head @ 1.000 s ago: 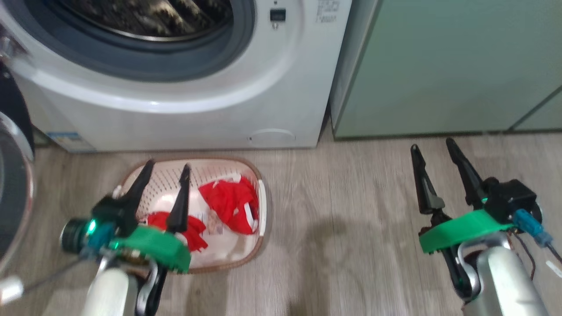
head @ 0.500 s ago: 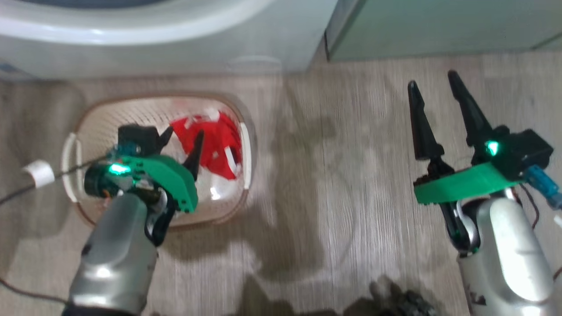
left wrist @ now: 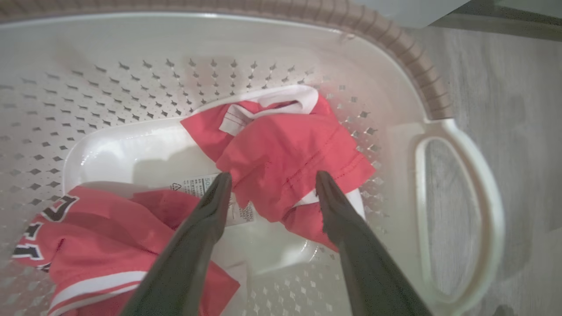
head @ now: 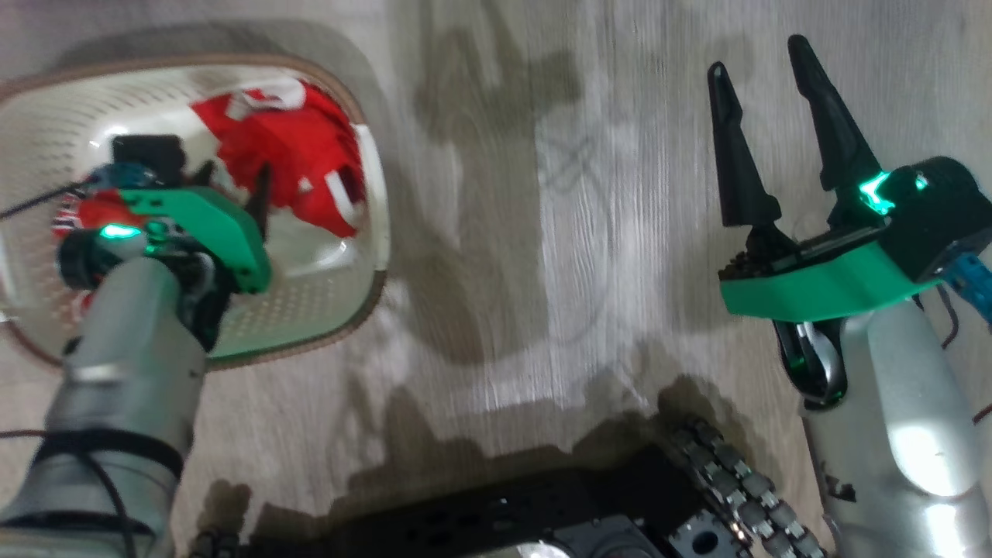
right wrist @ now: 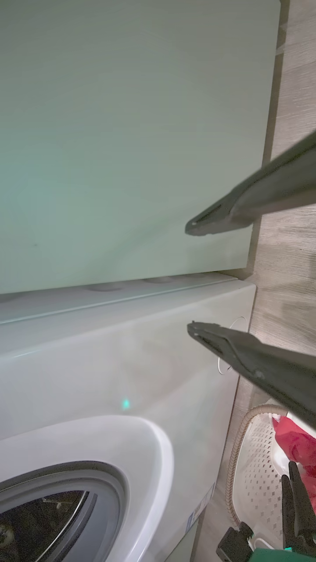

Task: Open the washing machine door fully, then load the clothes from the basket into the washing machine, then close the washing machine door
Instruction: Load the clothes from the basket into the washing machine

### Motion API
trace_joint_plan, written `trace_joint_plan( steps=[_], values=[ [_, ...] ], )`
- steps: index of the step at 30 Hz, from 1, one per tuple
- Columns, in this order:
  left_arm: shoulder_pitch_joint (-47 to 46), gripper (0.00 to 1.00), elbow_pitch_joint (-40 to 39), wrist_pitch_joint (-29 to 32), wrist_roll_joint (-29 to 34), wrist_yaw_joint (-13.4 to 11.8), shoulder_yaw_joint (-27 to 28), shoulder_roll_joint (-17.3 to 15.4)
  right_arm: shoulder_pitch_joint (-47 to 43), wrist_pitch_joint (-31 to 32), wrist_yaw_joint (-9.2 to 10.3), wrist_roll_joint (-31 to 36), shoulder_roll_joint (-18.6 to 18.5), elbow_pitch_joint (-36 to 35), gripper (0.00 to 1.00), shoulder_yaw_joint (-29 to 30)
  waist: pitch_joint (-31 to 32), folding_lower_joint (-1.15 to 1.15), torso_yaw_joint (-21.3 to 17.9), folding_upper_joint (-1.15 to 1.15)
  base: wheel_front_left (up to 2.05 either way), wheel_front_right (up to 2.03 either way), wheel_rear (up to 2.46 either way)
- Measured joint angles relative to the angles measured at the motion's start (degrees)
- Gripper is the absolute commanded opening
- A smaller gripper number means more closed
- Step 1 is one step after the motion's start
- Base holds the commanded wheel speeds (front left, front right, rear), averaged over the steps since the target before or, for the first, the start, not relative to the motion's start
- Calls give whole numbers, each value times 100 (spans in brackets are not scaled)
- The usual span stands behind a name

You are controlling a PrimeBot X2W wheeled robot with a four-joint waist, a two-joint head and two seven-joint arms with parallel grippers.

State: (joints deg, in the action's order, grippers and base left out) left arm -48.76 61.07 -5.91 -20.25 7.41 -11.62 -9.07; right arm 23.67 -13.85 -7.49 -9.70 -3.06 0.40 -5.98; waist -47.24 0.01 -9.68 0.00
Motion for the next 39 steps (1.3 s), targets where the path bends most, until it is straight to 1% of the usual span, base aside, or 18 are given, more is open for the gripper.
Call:
trace_joint_plan(
  steps=[3, 7, 13, 15, 20, 24, 30, 32, 36, 39],
  values=[
    [-183, 100, 209, -83, -89, 1, -31, -108, 55, -32, 0, -45, 0, -43, 100, -13, -266, 0, -118, 0, 0, 0, 0],
    [-343, 100, 316, -148, -308, 2, -193, -165, 55, -37, 0, -98, 0, -44, 100, -30, -536, -1, -247, 0, 0, 0, 0],
    [-535, 100, 355, -183, -658, 2, -533, -271, 158, -63, 0, -156, 0, -31, 100, -52, -735, -1, -368, 0, 0, 0, 0],
    [-567, 0, 379, -180, -757, 2, -658, -308, 202, -64, 0, -157, 0, -25, 100, -59, -741, -1, -391, 0, 0, 0, 0],
    [-572, 0, 498, -276, -925, 2, -889, -408, 218, -79, 0, -201, 0, 36, 100, -79, -632, -1, -397, 0, 0, 0, 0],
    [-568, 0, 603, -385, -998, 2, -992, -403, 214, -79, 0, -218, 0, 102, 100, -77, -492, -2, -365, 0, 0, 0, 0],
    [-297, 0, 672, -730, -982, 2, -1247, -374, 127, -79, 0, -238, 0, 258, 100, 0, -25, -2, -249, 0, 0, 0, 0],
    [-163, 0, 633, -787, -868, 3, -1328, -355, 53, -79, 0, -231, -1, 322, 100, 31, 161, -2, -186, 0, 0, 0, 0],
    [111, 0, 271, -832, -789, -16, -1357, -323, -75, -79, 0, -223, 0, 377, 100, 92, 542, -2, -29, 0, 0, 0, 0],
    [382, 0, -387, -836, -697, -160, -1256, -325, -167, -79, 0, -146, -1, 439, 100, 164, 828, -2, 106, 1, 0, 0, 0]
  ],
)
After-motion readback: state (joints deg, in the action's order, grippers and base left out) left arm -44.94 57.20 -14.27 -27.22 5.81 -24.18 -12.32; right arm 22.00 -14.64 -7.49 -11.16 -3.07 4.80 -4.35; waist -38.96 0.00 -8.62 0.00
